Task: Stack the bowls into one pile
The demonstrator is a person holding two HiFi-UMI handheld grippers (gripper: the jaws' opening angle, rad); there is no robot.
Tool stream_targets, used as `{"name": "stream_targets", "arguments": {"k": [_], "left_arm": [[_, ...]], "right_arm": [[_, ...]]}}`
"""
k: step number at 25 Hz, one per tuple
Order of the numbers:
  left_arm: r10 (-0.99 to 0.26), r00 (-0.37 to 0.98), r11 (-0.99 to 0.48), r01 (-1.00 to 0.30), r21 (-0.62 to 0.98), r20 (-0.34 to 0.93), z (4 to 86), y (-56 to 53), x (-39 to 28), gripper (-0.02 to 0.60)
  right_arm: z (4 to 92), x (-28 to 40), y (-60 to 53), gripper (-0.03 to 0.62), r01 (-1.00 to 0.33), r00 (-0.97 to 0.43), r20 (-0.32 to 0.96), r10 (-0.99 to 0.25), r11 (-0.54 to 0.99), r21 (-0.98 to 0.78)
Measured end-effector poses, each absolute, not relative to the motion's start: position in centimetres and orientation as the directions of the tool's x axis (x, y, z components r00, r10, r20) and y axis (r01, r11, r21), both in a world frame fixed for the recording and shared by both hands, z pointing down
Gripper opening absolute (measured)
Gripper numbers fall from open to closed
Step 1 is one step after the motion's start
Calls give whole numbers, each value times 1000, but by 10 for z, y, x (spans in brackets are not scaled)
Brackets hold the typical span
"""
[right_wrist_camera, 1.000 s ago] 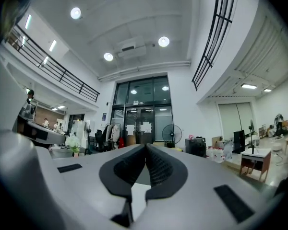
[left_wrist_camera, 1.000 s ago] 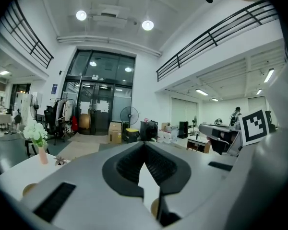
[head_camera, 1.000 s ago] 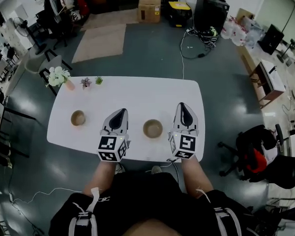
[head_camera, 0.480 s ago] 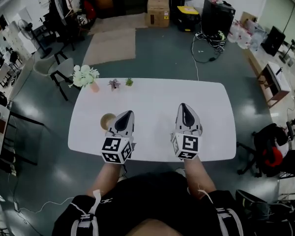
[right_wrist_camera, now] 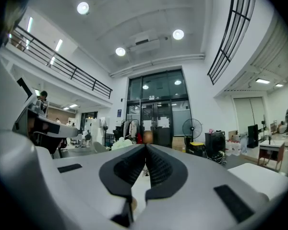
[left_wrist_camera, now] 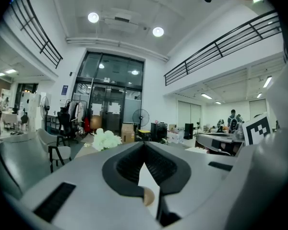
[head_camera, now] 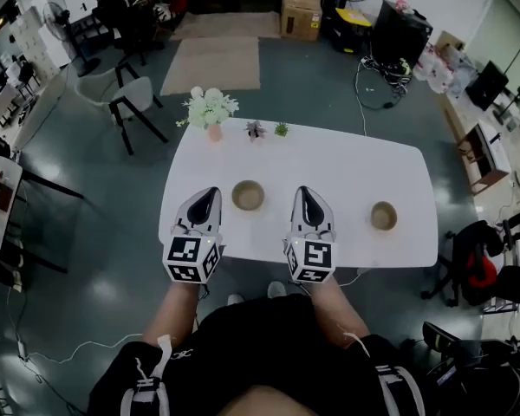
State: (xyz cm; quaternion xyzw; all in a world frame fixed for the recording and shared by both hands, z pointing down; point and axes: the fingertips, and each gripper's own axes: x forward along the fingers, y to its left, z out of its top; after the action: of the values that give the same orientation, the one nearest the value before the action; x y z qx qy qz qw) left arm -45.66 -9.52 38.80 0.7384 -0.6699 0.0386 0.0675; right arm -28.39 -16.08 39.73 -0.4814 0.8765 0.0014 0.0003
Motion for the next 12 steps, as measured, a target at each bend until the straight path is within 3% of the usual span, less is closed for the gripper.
{"name": "stream_targets", "arguments": {"k": [12], "left_arm": [[-987,33,-22,-997,68,160,397,-84,-473,14]], "right_arm": [[409,-329,-171,12,-779,-626,44,-778,626,-9]]}}
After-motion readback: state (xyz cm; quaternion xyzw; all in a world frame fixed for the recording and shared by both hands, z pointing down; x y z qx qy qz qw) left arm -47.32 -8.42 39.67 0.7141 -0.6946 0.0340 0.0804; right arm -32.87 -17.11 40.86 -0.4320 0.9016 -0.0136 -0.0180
